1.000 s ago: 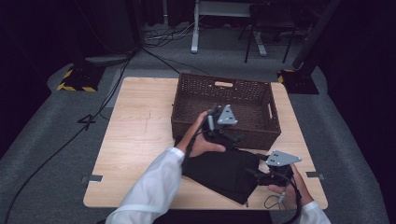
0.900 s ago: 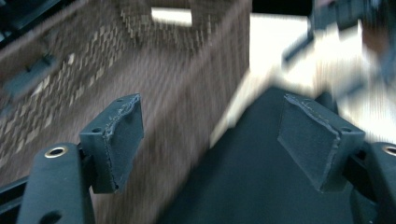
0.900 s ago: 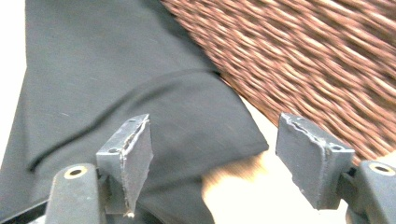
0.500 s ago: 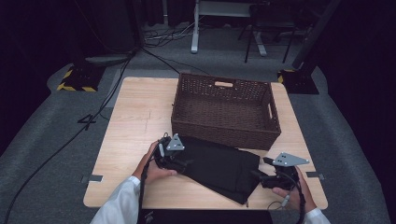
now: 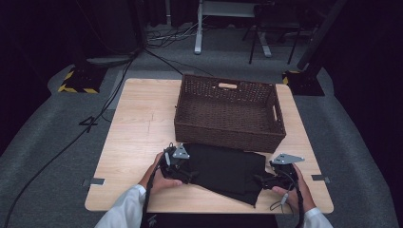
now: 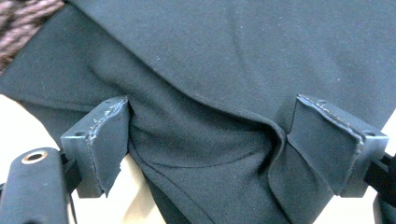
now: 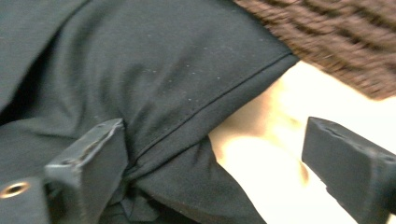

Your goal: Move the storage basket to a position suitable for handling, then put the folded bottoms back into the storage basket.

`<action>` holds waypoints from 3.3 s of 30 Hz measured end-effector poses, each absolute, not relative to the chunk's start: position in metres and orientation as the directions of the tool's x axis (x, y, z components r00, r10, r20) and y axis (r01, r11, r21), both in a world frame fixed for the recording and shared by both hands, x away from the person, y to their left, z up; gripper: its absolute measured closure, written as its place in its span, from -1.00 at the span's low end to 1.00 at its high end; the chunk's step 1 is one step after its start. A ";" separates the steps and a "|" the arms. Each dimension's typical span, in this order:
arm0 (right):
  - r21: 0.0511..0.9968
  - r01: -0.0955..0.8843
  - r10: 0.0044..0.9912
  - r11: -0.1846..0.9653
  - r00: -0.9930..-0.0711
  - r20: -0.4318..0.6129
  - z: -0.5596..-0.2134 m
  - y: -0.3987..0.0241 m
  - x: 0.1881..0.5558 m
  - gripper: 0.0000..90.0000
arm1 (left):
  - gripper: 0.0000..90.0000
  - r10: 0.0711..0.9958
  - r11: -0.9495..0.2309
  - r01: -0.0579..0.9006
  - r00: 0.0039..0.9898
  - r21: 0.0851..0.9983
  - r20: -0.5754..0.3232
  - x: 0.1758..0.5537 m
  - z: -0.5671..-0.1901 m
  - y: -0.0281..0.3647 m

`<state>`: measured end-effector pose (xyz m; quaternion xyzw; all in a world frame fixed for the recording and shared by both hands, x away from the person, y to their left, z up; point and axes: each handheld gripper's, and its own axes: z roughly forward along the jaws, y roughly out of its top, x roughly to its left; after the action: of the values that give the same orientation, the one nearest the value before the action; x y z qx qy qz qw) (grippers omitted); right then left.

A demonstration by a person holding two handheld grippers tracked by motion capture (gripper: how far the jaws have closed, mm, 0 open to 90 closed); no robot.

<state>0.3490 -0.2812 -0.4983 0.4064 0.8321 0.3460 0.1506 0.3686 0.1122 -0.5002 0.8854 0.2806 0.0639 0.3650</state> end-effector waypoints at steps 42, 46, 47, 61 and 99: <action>0.691 0.537 0.724 0.483 -0.689 0.029 -0.501 -0.255 0.347 -0.86 | -0.99 0.581 -0.582 0.428 0.814 0.691 -0.015 0.346 -0.504 0.109; 0.694 0.532 0.715 0.485 -0.698 0.035 -0.501 -0.251 0.348 -0.85 | -0.99 0.527 -0.611 0.417 0.849 0.673 -0.047 0.349 -0.505 0.101; 0.691 0.533 0.716 0.488 -0.697 0.033 -0.501 -0.249 0.348 -0.85 | -0.99 0.517 -0.622 0.407 0.855 0.669 -0.040 0.348 -0.505 0.098; 0.689 0.513 0.667 0.511 -0.743 0.058 -0.493 -0.237 0.346 0.04 | -0.31 0.439 -0.639 0.350 0.897 0.685 -0.049 0.341 -0.499 0.081; 0.728 0.487 0.633 0.483 -0.768 0.094 -0.491 -0.246 0.347 0.35 | 0.42 0.417 -0.577 0.349 0.903 0.738 -0.100 0.341 -0.498 0.090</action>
<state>0.3475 -0.2456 -0.4915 0.3270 0.8561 0.3890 0.0940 0.3413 0.0899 -0.4984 0.8871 0.2158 0.0424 0.4059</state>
